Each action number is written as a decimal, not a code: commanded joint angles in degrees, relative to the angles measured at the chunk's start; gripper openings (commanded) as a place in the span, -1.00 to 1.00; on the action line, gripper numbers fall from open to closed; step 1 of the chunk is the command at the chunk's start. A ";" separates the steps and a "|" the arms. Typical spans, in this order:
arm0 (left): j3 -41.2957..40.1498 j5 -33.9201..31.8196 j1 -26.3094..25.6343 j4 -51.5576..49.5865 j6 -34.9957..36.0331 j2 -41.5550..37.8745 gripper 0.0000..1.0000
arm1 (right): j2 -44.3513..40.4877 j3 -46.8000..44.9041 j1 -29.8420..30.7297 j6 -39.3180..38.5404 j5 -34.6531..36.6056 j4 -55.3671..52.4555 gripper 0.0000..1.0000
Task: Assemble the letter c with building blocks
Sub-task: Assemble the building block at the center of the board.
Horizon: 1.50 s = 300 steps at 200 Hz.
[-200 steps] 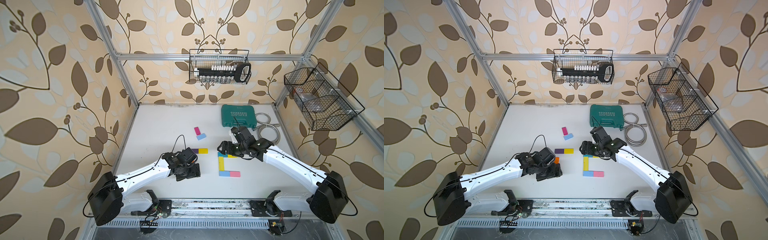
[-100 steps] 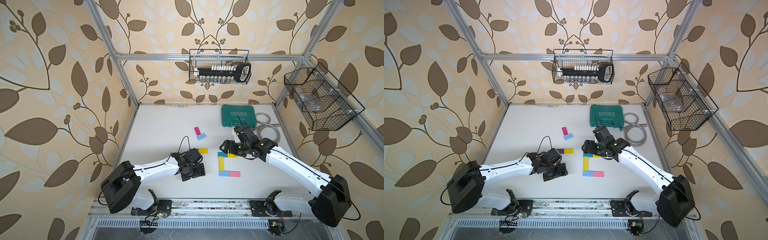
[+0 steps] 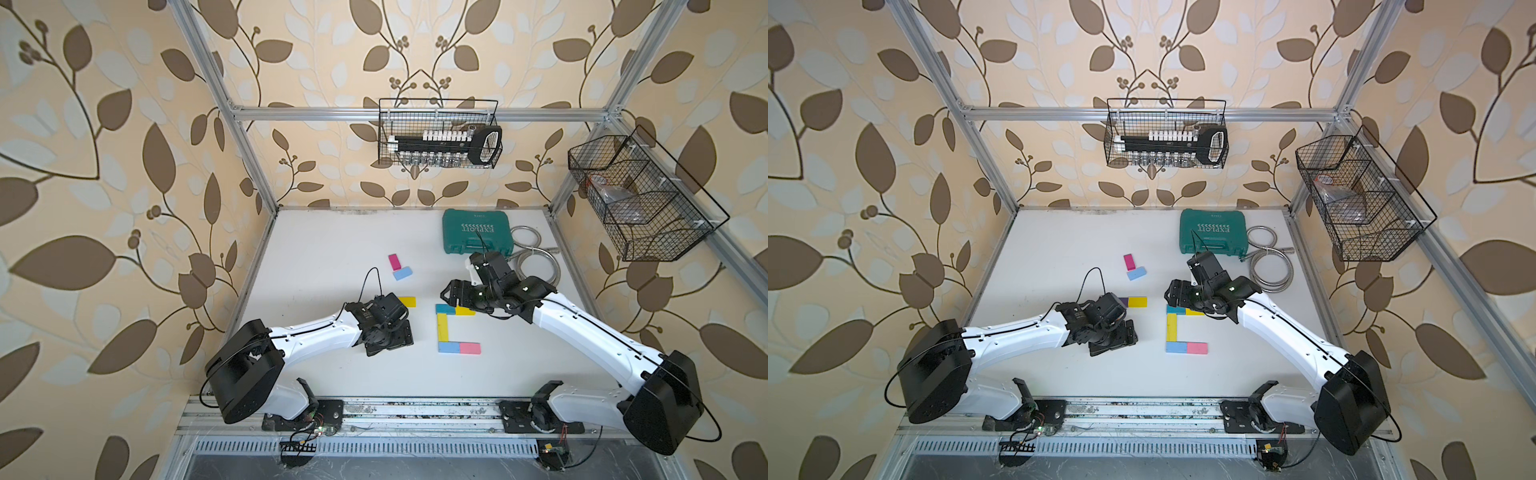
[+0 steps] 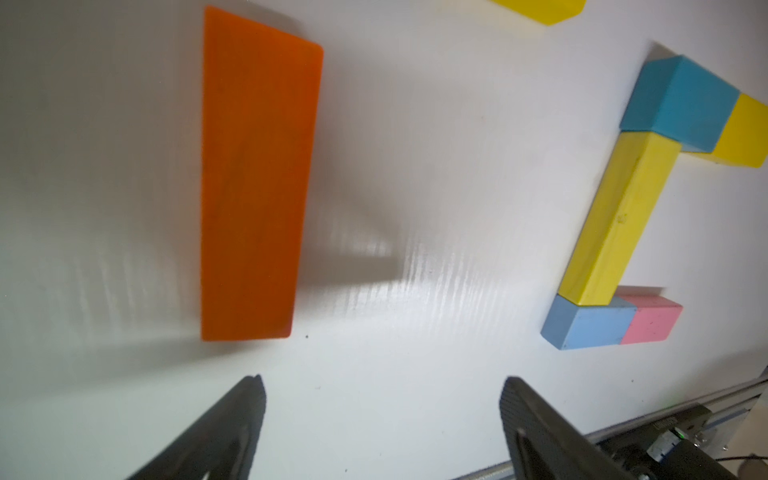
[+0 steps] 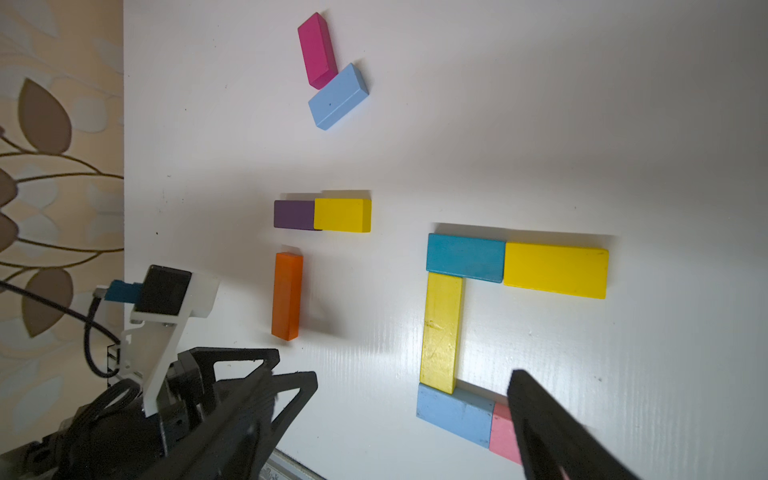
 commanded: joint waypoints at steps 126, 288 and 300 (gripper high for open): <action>-2.93 0.87 0.03 3.39 -3.14 -0.40 0.82 | -0.55 -1.05 -0.37 0.78 0.59 -0.12 0.73; 0.42 0.71 3.60 3.79 -0.67 3.41 0.82 | -0.20 -1.75 -0.47 1.04 0.59 0.16 0.73; 0.79 0.83 3.69 3.84 -0.58 3.49 0.82 | -0.20 -1.83 -0.48 0.99 0.59 0.08 0.73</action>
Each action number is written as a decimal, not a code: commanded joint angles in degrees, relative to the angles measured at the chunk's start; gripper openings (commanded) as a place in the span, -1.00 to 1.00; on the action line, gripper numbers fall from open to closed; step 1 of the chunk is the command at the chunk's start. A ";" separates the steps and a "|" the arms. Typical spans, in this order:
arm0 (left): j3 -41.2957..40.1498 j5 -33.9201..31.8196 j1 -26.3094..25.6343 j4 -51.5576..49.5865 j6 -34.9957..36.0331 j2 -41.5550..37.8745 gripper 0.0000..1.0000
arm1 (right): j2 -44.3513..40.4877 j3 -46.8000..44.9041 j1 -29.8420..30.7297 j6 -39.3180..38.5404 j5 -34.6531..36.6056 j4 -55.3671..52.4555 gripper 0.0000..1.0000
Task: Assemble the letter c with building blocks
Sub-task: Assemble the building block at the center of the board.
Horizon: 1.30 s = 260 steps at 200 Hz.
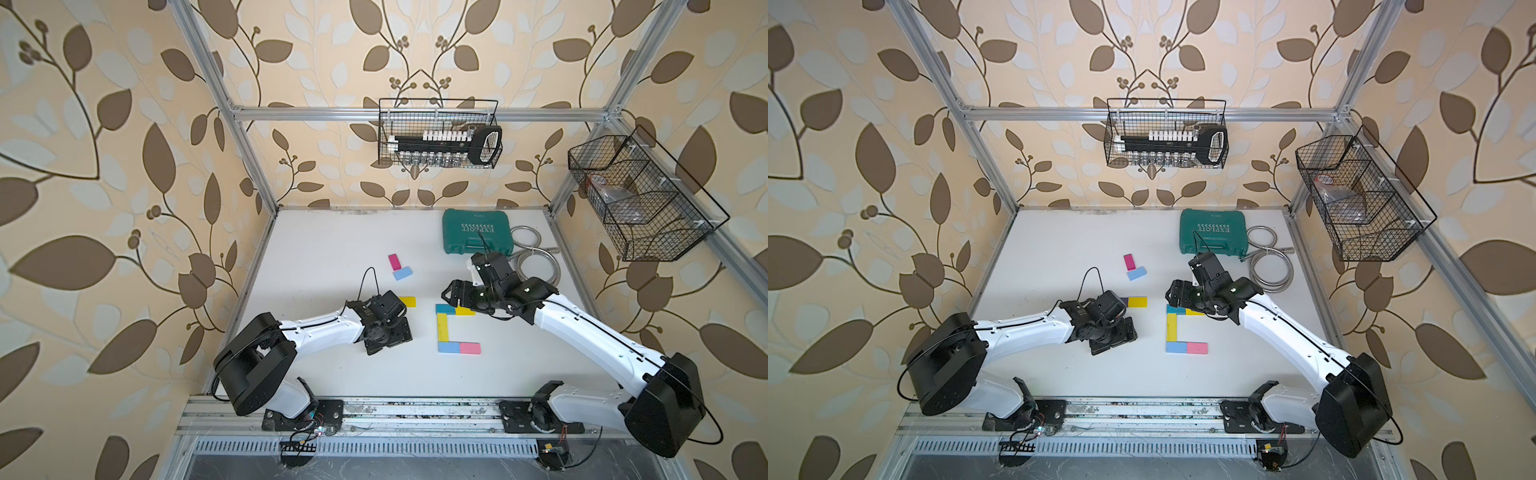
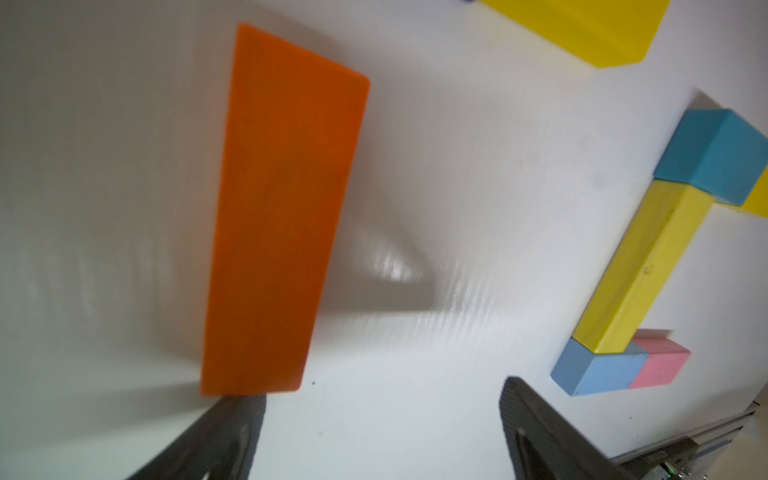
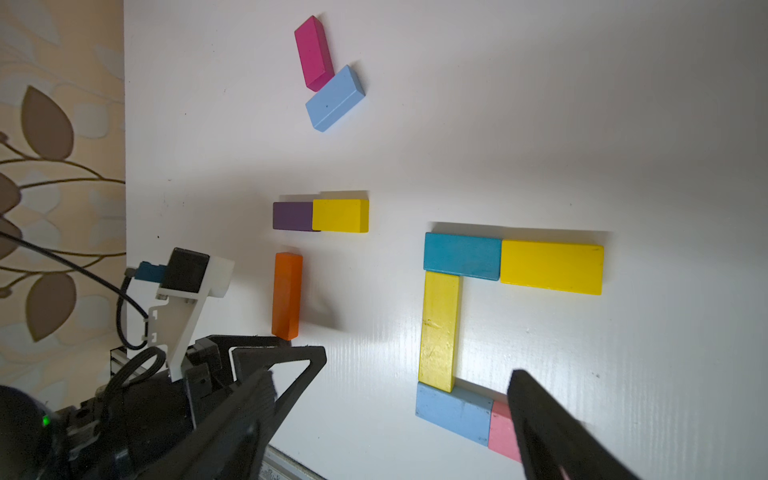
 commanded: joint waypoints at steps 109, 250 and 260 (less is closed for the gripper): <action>3.36 0.09 2.60 0.84 1.76 1.75 0.82 | 0.47 -1.58 -0.16 0.45 0.59 0.22 0.73; 4.85 0.53 3.43 0.88 2.73 2.41 0.81 | 0.65 -1.99 -0.11 0.55 0.24 0.47 0.73; 4.90 0.77 3.44 0.77 2.98 2.32 0.81 | 0.53 -2.00 -0.17 0.61 0.15 0.47 0.73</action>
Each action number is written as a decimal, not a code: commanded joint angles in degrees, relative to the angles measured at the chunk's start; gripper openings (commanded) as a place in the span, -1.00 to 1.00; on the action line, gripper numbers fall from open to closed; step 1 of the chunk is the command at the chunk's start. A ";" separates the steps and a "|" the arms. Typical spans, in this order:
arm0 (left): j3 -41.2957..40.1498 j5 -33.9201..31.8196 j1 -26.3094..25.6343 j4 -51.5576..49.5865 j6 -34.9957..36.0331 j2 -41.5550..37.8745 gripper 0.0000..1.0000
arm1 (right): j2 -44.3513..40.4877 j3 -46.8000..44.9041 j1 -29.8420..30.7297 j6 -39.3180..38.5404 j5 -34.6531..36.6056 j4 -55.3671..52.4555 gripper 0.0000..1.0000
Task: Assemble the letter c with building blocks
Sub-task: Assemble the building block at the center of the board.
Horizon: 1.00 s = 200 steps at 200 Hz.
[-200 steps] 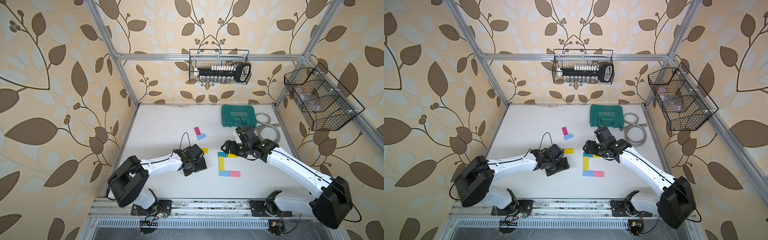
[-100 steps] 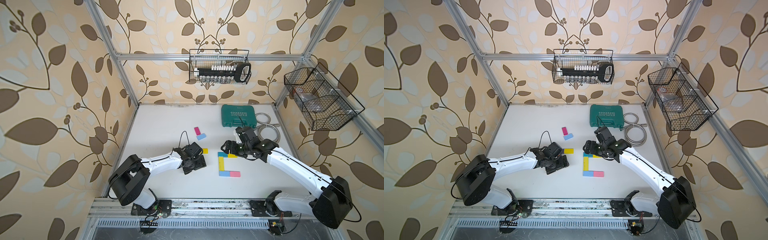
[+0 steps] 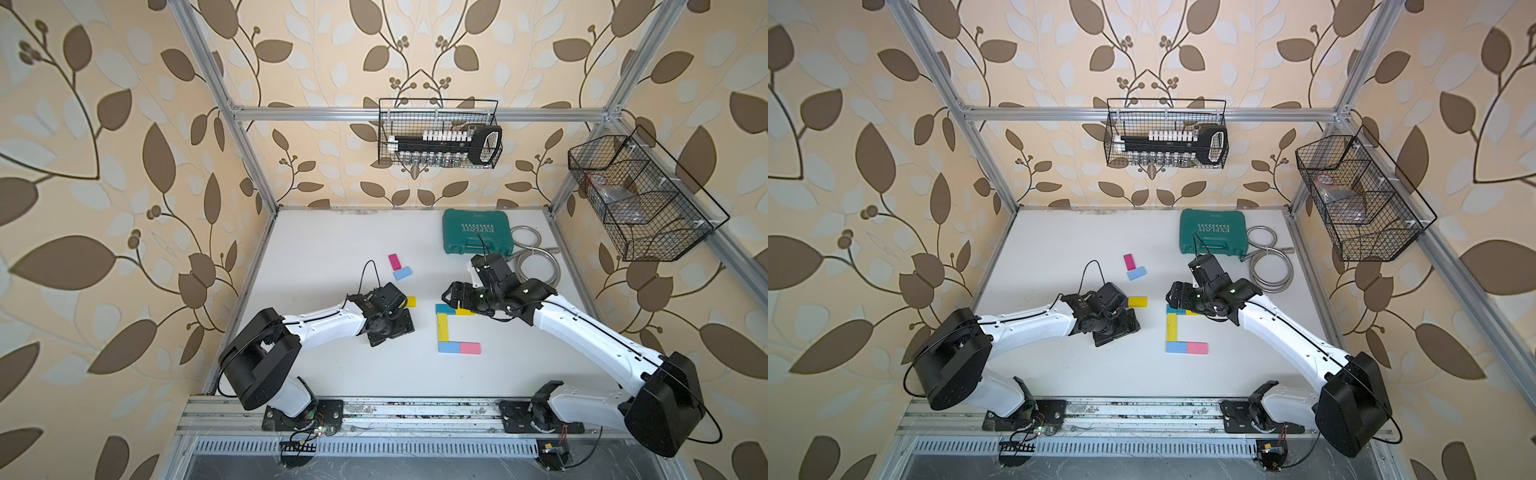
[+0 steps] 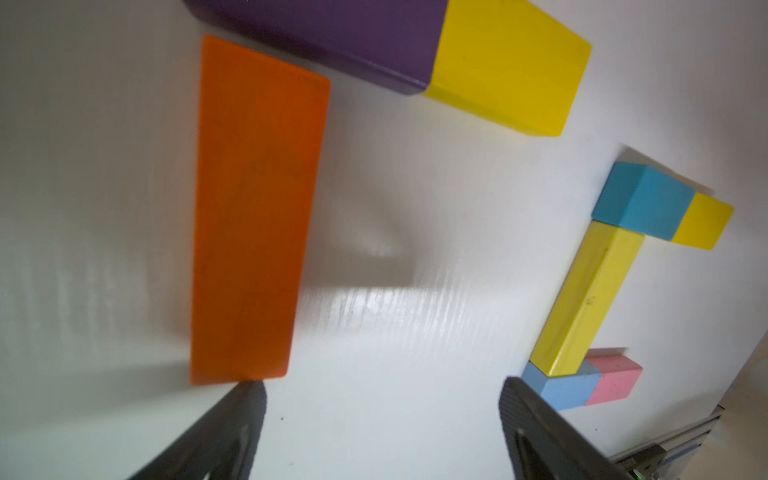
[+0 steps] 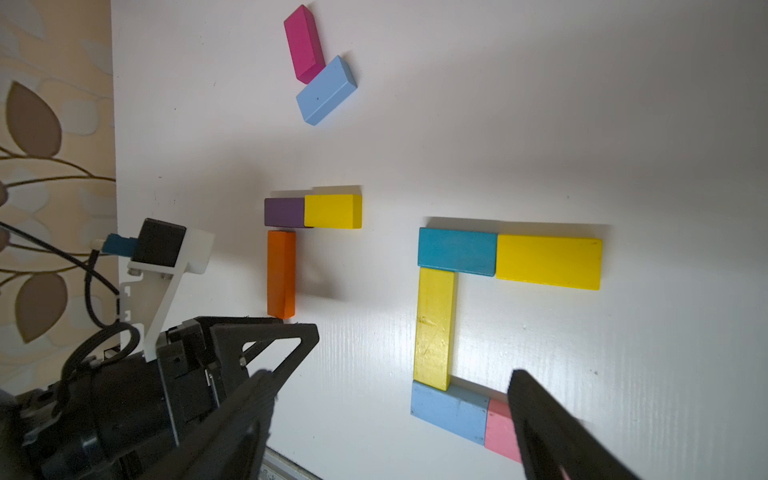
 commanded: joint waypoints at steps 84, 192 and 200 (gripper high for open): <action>3.13 3.62 7.39 -11.07 4.81 -11.58 0.81 | 1.69 -1.57 3.18 2.74 -1.28 2.84 0.72; 11.21 12.94 37.57 -14.59 18.82 -1.99 0.82 | 24.00 10.07 19.80 12.20 -1.43 11.80 0.72; 11.15 13.23 38.24 -14.24 19.08 -1.31 0.82 | 25.51 10.79 20.17 12.57 -1.67 12.30 0.72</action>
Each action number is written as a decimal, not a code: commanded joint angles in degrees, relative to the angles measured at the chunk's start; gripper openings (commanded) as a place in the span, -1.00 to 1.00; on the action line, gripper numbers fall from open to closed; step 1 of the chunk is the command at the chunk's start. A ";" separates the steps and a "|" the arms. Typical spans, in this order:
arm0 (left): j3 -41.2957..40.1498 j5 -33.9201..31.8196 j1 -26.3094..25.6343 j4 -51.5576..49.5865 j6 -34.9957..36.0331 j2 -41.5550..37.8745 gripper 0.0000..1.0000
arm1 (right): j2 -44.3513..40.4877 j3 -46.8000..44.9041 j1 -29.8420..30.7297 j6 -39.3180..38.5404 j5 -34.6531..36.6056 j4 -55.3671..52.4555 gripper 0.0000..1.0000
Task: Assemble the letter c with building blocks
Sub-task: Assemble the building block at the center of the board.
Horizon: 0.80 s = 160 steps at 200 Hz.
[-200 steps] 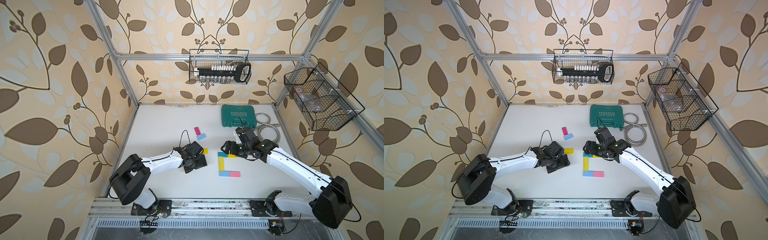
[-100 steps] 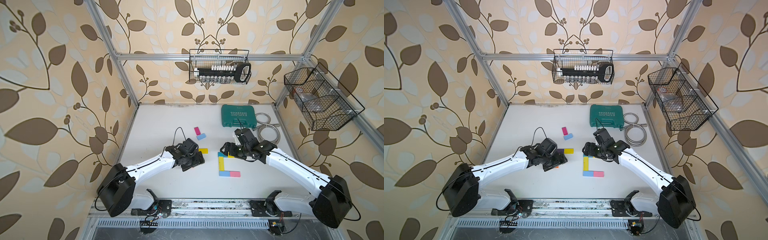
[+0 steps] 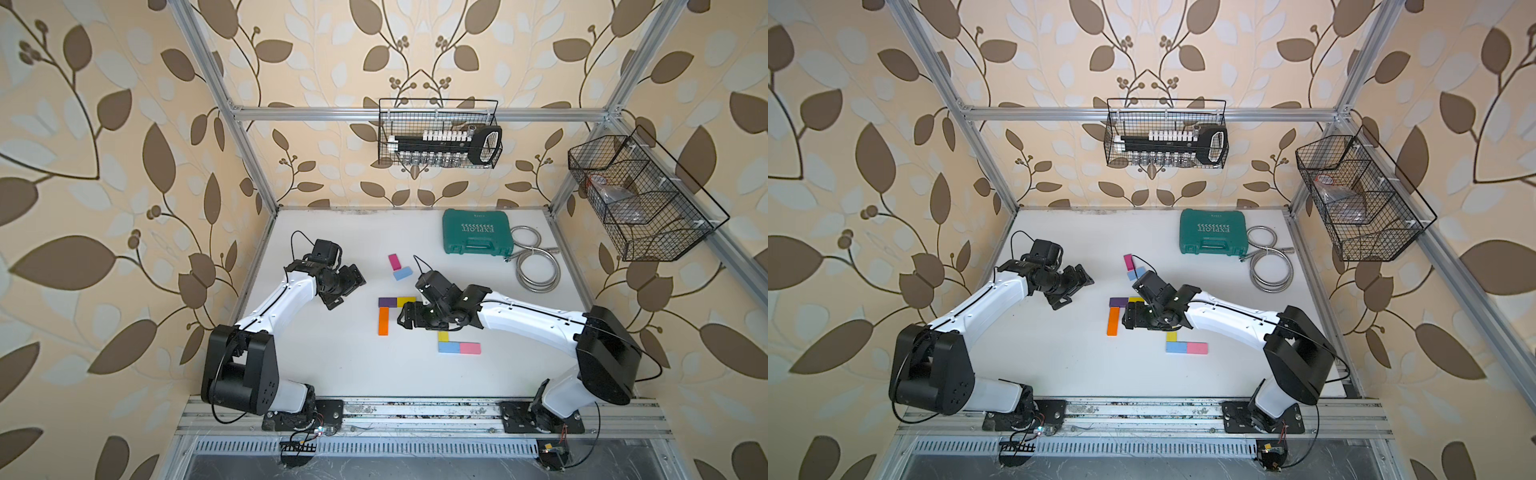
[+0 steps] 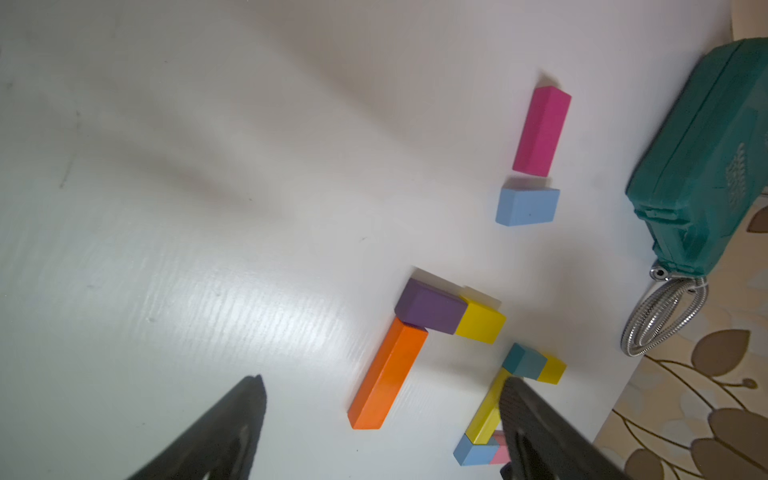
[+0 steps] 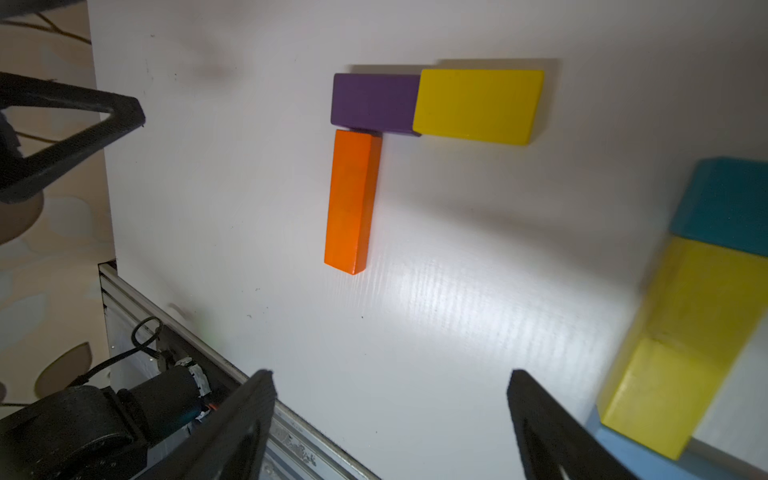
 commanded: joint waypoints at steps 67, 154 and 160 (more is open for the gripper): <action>1.73 2.96 4.12 -0.48 4.19 3.87 0.82 | 14.81 9.44 2.67 6.86 -3.78 6.73 0.72; 1.92 2.51 5.17 -0.75 4.51 4.01 0.82 | 20.32 13.87 2.94 8.47 -4.95 8.09 0.72; 1.99 2.51 5.17 -0.75 4.45 4.04 0.82 | 20.58 14.16 2.93 8.45 -5.00 8.04 0.72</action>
